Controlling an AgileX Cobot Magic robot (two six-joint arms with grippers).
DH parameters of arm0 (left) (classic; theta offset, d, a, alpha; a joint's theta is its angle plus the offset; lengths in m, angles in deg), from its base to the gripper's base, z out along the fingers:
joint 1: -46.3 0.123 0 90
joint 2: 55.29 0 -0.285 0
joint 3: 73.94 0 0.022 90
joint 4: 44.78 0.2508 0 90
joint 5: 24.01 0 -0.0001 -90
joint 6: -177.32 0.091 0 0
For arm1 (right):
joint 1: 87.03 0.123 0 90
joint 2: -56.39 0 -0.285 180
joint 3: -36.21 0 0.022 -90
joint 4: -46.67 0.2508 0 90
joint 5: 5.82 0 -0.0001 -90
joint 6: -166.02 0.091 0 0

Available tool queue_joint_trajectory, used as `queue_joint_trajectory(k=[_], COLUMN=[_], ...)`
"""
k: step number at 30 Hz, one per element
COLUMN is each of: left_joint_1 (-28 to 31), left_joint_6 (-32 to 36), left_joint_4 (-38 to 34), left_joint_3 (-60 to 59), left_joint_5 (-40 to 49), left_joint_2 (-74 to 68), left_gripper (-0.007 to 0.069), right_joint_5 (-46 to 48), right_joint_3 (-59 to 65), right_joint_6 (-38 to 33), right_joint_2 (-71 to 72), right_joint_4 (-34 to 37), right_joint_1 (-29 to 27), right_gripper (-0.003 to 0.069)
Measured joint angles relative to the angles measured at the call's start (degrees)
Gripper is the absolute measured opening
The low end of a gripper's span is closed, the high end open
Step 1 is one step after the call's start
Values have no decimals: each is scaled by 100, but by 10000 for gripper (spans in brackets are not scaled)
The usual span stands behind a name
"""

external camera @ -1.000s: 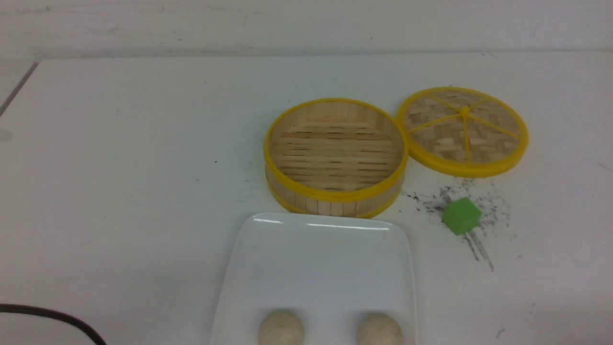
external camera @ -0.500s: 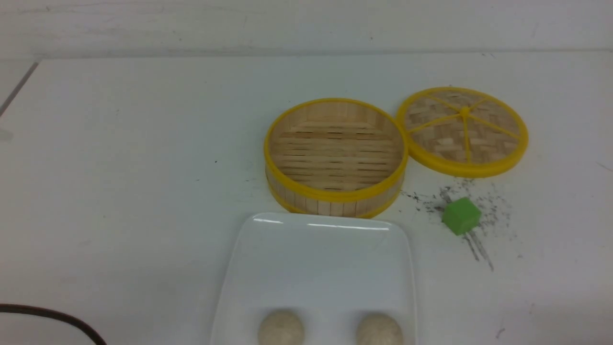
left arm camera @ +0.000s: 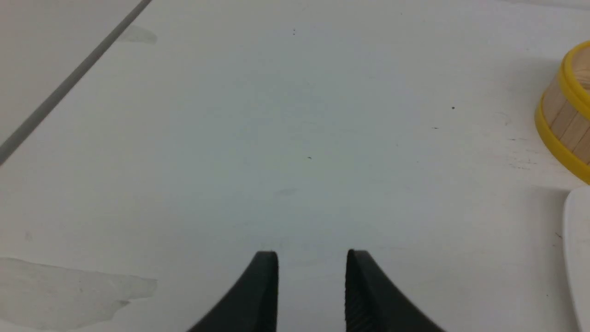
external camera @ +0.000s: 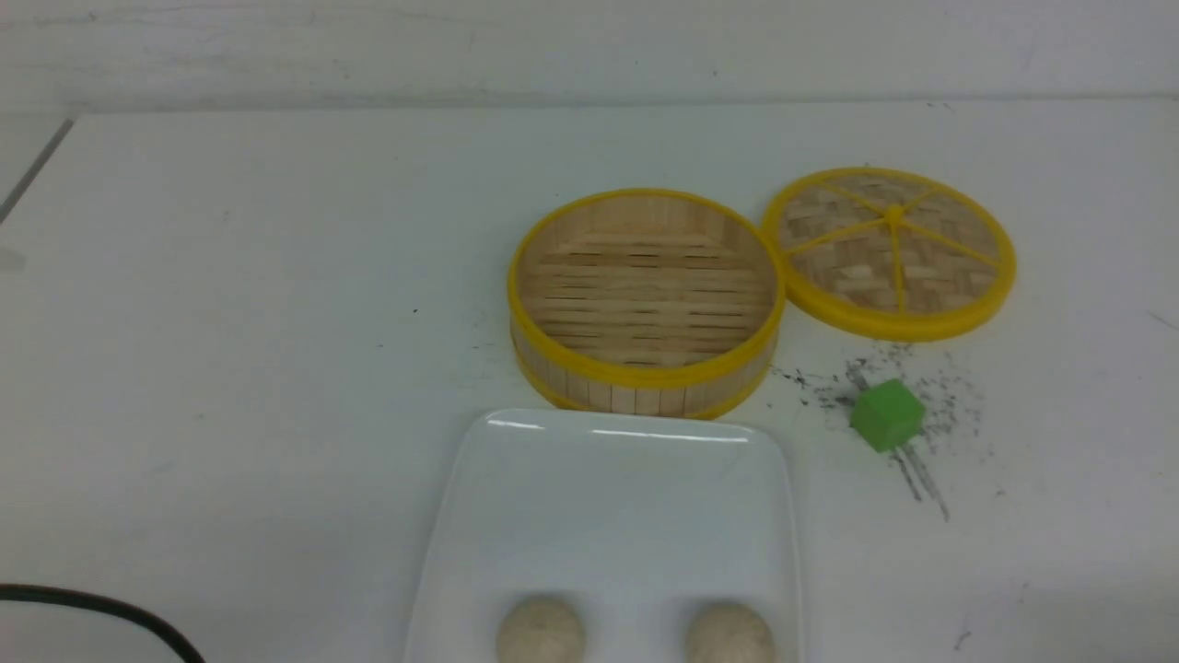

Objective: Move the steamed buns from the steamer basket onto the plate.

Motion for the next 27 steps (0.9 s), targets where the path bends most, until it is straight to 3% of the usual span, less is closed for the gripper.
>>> queue_joint_trajectory(k=[16, 20, 27], left_joint_1=[0, 0, 0], left_joint_6=[-24, 27, 45], left_joint_4=[70, -11, -7], left_joint_3=[0, -258, -1104], left_joint_5=[-57, -761, -2869], left_joint_2=[0, 0, 0], left_gripper=[240, 240, 240], right_joint_5=[0, 0, 0], right_joint_3=[0, 0, 0], right_joint_6=[0, 0, 0], right_joint_2=[0, 0, 0], right_joint_4=[0, 0, 0], right_joint_1=[0, 0, 0], right_gripper=[243, 243, 243])
